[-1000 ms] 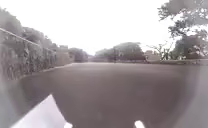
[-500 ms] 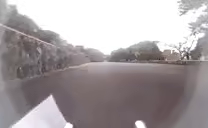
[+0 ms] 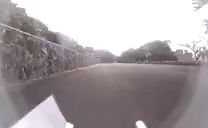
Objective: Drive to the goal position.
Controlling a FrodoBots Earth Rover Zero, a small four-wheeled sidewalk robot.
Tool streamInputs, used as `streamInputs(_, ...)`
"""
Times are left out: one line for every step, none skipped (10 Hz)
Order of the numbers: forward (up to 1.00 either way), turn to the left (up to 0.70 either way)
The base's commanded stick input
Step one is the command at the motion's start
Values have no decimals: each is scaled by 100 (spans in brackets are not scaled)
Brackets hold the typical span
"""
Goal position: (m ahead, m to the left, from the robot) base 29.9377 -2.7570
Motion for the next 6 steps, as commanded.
streamInputs(100,0)
streamInputs(100,0)
streamInputs(100,0)
streamInputs(100,0)
streamInputs(100,0)
streamInputs(100,0)
